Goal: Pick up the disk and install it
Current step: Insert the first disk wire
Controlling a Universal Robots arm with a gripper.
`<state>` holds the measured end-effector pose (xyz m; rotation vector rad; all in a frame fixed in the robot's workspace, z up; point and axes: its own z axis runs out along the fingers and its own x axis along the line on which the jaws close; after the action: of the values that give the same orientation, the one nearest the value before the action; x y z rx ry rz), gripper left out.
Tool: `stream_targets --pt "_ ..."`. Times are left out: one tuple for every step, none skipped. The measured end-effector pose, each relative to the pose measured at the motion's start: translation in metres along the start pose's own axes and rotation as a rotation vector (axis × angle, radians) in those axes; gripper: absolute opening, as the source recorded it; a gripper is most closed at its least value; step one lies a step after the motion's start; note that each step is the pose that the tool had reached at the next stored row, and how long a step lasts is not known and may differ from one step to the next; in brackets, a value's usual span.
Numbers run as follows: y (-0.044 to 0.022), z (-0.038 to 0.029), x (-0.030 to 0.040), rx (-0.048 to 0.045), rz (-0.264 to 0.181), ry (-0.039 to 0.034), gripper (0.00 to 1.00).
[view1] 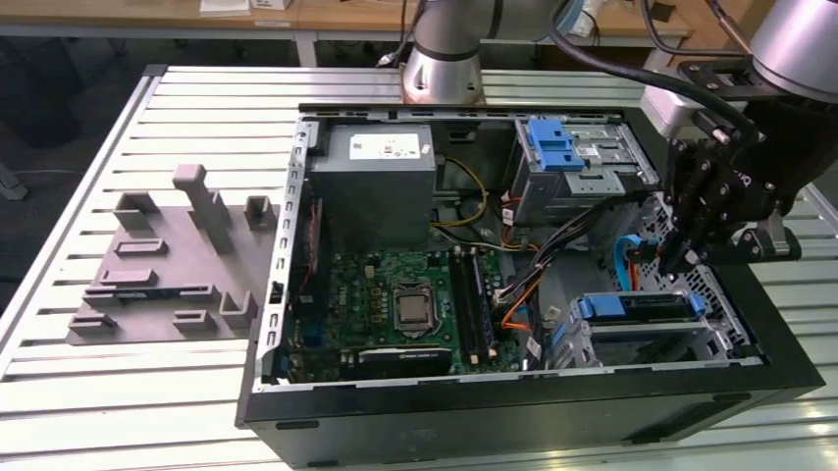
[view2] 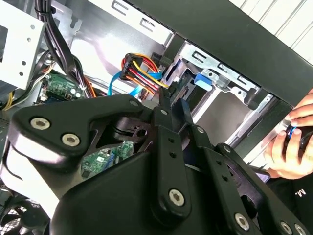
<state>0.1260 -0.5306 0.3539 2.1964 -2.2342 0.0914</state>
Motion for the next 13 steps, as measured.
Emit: stream_targets --pt "0.0003 -0.0003 -0.0008 0.0013 0.000 0.0006 0.24" --pt "0.0004 -0.0006 -0.0016 0.0023 0.000 0.0011 0.24" --pt "0.0004 -0.0008 -0.0027 0.0032 0.000 0.0022 0.24" --pt "0.0005 -0.0009 -0.0040 0.0038 0.000 0.0032 0.24" --pt "0.0006 -0.0010 -0.0054 0.0042 0.000 0.0040 0.24" --pt "0.0008 -0.0010 -0.0066 0.0046 0.000 0.0044 0.24" --pt "0.0010 -0.0011 -0.0078 0.0050 0.000 0.0046 0.24" --pt "0.0013 -0.0012 -0.0090 0.0055 0.000 0.0048 0.24" --pt "0.0018 -0.0017 -0.0102 0.0065 0.000 0.0051 0.24" --pt "0.0023 -0.0021 -0.0115 0.0081 0.000 0.0059 0.24" --pt "0.0025 -0.0021 -0.0121 0.0096 0.000 0.0077 0.24" --pt "0.0024 -0.0021 -0.0124 0.0107 0.000 0.0127 0.24" --pt "0.0024 -0.0020 -0.0125 0.0115 0.000 0.0187 0.24"
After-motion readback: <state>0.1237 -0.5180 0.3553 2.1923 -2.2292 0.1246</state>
